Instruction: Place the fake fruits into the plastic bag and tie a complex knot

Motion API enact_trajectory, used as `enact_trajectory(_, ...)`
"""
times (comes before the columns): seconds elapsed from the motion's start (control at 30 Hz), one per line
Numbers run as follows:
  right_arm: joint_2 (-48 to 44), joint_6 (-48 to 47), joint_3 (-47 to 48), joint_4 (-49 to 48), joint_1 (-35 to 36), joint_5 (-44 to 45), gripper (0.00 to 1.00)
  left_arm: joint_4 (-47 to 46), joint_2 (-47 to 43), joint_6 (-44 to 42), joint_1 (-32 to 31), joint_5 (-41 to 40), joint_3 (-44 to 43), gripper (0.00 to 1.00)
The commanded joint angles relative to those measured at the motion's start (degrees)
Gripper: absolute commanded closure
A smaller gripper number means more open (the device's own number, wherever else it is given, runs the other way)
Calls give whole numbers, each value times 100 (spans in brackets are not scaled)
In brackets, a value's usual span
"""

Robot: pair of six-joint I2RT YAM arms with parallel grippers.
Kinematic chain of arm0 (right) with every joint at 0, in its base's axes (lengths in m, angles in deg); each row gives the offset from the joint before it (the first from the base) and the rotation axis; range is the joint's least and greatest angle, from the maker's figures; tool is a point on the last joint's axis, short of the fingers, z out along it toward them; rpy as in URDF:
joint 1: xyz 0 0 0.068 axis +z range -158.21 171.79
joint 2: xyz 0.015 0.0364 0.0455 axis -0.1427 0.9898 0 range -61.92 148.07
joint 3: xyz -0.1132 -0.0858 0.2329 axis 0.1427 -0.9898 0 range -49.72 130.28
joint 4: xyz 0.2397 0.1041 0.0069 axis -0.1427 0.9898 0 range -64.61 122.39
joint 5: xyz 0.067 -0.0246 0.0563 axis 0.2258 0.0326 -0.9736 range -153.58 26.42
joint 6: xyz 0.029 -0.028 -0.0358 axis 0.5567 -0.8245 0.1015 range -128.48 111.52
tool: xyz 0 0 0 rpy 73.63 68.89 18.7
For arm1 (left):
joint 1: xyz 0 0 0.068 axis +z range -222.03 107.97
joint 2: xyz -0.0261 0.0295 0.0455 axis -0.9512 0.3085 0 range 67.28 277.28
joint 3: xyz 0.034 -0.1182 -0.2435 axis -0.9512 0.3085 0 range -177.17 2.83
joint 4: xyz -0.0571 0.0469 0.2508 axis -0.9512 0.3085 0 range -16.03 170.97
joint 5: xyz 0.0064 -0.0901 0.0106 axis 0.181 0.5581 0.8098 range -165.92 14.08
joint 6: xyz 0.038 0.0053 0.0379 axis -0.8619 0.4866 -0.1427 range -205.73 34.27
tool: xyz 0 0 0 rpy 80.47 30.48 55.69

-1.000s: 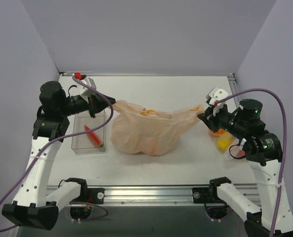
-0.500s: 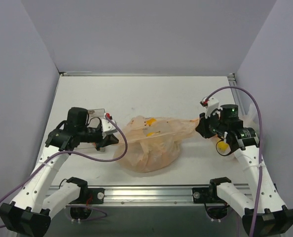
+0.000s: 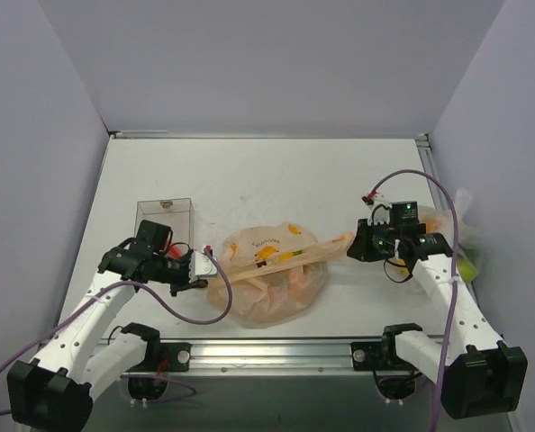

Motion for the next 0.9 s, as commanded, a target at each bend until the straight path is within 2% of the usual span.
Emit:
enact_trajectory(0.0,-288,73,74,-184,-490,-53,100,848,321,-878,410,-244,-22,100)
enact_trajectory(0.07,-708,-242,223,-78,-562,-416,100,1050,454,-819,639,98,-364,100)
enact_trajectory(0.1,-850,-392,285,9,-545,-792,100,1051,524,-575,648,378,-905,98)
enact_trajectory(0.13,-973,-524,347,36,-510,-935,100,1051,534,-7,657,503,-1207,91)
enact_trajectory(0.2,-1211,-595,549,132,-439,-1269,100,1042,482,568,657,871,-1848,68)
enact_trajectory(0.23,-1273,-613,593,142,-317,-1358,100,1034,455,1032,657,925,-2434,56)
enact_trajectory(0.27,-1369,-587,628,142,-255,-1341,100,955,420,1280,649,952,-2771,34)
enact_trajectory(0.37,-1580,-587,576,160,-1,-1323,100,928,507,1677,622,865,-4010,17)
enact_trajectory(0.4,-1633,-613,489,151,70,-1306,100,902,664,1713,561,804,-4274,8)
enact_trajectory(0.47,-1747,-552,444,125,211,-1244,100,788,1102,2212,429,558,-4959,3)
enact_trajectory(0.57,-1818,-622,400,124,229,-1315,100,753,1631,2968,-438,-161,-5270,3)
enact_trajectory(0.63,-1827,-789,382,142,264,-1288,100,508,1957,3389,-1175,-645,-5113,3)
enact_trajectory(0.77,-1862,-956,400,239,290,-1288,100,-686,2299,3848,-1889,-1155,-4349,3)
enact_trajectory(0.87,-1854,-1018,374,239,308,-1236,100,-987,2677,3822,-2215,-1245,-4075,3)
